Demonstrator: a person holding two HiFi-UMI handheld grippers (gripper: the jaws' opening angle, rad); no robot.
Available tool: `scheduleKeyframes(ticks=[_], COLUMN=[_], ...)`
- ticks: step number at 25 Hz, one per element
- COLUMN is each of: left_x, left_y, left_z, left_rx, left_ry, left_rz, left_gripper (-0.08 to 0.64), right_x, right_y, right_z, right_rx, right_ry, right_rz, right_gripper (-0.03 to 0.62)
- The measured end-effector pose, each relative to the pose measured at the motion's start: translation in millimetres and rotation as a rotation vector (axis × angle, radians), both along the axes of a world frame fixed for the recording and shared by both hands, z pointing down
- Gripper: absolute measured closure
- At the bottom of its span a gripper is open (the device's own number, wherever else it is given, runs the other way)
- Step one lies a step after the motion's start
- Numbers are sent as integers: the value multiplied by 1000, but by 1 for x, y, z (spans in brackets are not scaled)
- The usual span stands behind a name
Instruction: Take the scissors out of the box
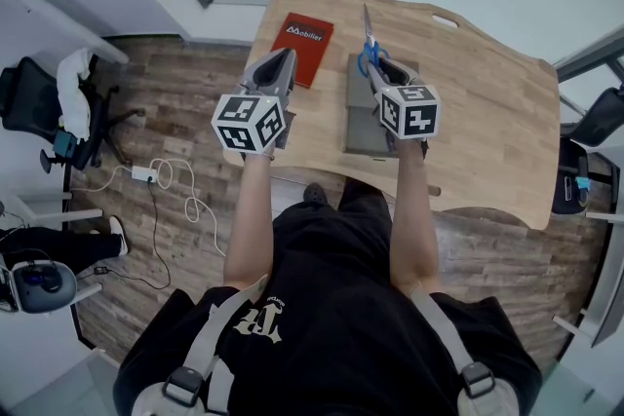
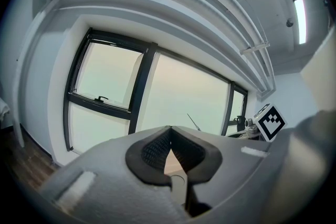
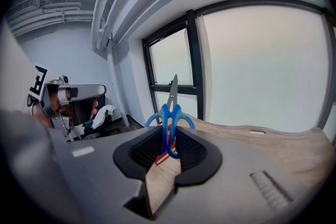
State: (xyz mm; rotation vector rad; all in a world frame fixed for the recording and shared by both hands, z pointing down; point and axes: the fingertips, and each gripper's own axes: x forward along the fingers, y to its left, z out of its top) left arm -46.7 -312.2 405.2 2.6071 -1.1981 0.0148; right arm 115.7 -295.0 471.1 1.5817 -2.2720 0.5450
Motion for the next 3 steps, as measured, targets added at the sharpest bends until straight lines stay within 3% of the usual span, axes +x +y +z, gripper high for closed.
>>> scheduleKeyframes(ticks=[3], left_x=[1], left_y=[-1], left_z=[0], left_rx=[-1], left_ry=[-1], left_rz=[0], left_gripper=[560], right_x=[1], right_y=[-1], right_z=[0], right_rx=[-1], right_ry=[-3], right_rz=[0], right_gripper=[508])
